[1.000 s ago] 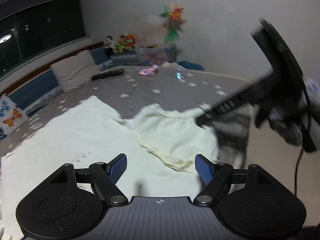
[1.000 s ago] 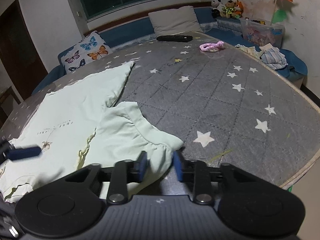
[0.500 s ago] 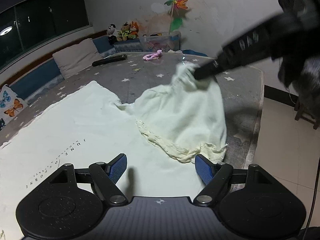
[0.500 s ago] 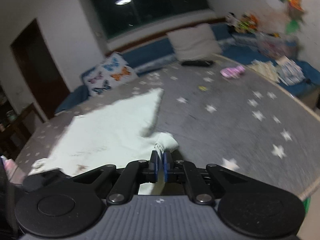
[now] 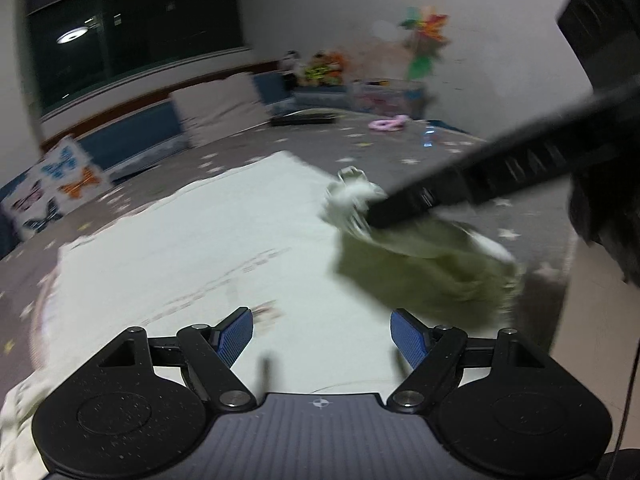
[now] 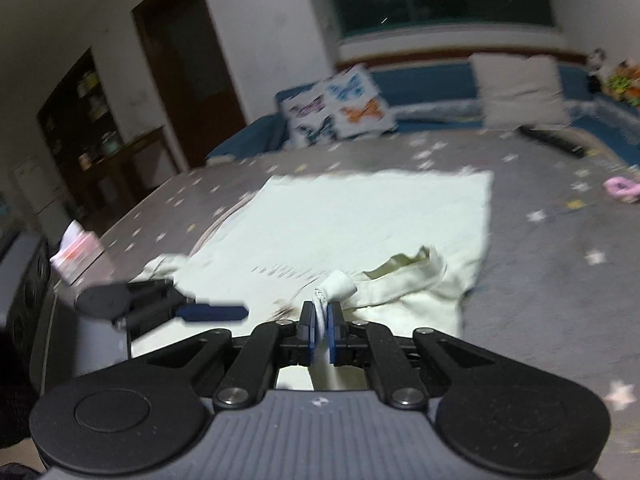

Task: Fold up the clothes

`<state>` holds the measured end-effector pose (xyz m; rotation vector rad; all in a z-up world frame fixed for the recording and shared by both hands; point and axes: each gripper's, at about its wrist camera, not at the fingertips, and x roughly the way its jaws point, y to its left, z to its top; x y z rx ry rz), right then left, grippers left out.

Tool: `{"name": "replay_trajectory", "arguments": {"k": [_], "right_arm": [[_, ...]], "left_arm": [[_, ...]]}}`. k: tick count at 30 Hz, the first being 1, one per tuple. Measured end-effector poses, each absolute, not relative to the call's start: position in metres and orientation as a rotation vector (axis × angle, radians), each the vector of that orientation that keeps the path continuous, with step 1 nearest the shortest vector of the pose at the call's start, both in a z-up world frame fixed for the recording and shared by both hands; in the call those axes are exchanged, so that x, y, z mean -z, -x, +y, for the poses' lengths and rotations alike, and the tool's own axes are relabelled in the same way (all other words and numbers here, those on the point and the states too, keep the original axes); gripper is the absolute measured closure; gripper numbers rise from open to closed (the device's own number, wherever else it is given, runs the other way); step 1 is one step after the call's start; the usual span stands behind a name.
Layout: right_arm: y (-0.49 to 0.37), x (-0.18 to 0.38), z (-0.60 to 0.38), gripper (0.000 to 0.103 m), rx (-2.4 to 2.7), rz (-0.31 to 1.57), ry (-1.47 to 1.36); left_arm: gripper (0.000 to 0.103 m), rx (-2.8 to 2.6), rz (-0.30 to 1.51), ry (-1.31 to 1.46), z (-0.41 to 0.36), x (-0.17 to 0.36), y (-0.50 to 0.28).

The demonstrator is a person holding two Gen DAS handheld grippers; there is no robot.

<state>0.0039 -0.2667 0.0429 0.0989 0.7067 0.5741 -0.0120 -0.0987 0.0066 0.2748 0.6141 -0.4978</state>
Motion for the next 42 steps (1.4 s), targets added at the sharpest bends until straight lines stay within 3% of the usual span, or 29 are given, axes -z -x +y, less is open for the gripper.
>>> {"name": "replay_trajectory", "arguments": {"k": [2,7,14,23,26,35,42], "right_arm": [[-0.005,-0.040,-0.261,0.088,-0.595,0.725,-0.095],[0.007,-0.044,-0.278,0.084,-0.604,0.740,-0.097],[0.022,-0.031,-0.304,0.083,-0.545,0.838,-0.053],[0.033,-0.008,-0.310,0.083,-0.539,0.943,0.079],[0.034,-0.012,-0.313,0.083,-0.545,0.952,0.095],[0.023,-0.035,-0.310,0.082,-0.549,0.838,0.060],[0.015,-0.008,-0.302,0.082,-0.559,0.922,0.085]], "left_arm": [[0.025,0.469,0.623,-0.264,-0.089,-0.007,0.009],[0.025,0.430,0.625,-0.242,-0.078,-0.012,0.003],[0.027,0.475,0.606,-0.211,-0.089,-0.020,-0.006],[0.060,0.527,0.654,-0.267,-0.111,-0.007,-0.014],[0.064,0.508,0.672,-0.271,-0.108,-0.002,-0.017],[0.064,0.548,0.644,-0.238,-0.108,-0.015,-0.007],[0.066,0.557,0.684,-0.267,-0.113,-0.002,-0.011]]}}
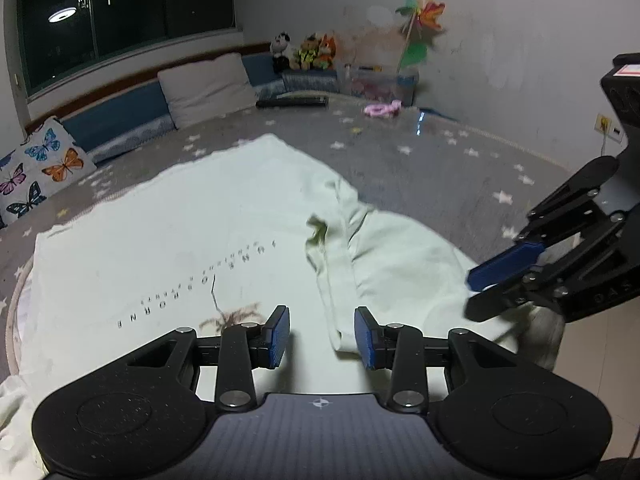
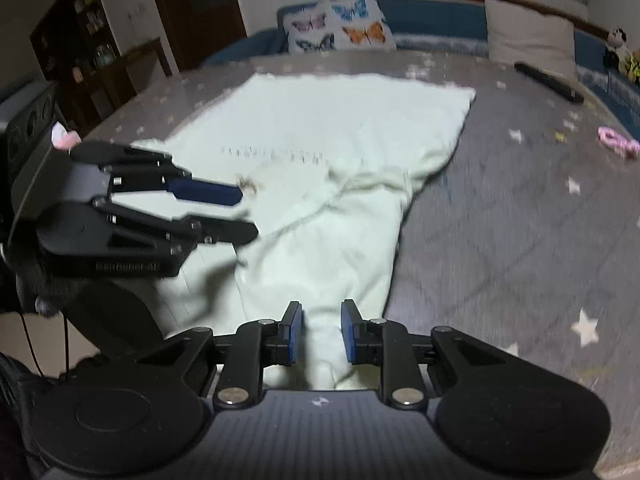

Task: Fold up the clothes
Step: 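Release the folded sleeve with the right gripper and move toward the other side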

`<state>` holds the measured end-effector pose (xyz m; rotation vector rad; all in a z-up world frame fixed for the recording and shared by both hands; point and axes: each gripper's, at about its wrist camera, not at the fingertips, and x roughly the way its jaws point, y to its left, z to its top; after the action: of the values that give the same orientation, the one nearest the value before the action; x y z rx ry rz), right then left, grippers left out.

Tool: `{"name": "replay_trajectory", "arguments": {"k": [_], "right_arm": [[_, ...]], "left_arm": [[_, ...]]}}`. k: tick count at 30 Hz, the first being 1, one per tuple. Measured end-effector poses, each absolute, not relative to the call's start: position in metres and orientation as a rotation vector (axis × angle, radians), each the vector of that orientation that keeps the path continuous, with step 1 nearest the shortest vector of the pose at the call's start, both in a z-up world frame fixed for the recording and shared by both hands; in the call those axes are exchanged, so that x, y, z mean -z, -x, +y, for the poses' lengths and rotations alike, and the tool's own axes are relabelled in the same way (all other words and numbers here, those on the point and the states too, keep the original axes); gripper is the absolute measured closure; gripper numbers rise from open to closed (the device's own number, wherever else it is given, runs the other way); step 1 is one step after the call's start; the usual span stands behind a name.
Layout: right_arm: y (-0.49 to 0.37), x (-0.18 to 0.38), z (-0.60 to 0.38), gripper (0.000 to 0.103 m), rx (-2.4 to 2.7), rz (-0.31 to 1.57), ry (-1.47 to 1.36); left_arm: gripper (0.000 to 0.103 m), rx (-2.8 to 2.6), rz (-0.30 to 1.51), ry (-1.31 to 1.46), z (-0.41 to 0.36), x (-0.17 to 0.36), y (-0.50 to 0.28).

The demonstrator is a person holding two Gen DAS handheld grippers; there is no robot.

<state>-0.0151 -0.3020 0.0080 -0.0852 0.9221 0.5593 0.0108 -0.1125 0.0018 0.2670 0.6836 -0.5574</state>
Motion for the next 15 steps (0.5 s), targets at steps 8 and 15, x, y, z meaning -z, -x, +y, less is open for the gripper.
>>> {"name": "replay_trajectory", "arguments": {"k": [8,15], "right_arm": [[-0.005,-0.028,-0.299,0.082,-0.539,0.836,0.121],[-0.055,-0.019,-0.278,0.083,-0.483,0.798,0.154]], "left_arm": [[0.066,0.530,0.692,-0.237,-0.103,0.000,-0.011],[0.065,0.461,0.670,-0.189,-0.078,-0.012,-0.001]]}}
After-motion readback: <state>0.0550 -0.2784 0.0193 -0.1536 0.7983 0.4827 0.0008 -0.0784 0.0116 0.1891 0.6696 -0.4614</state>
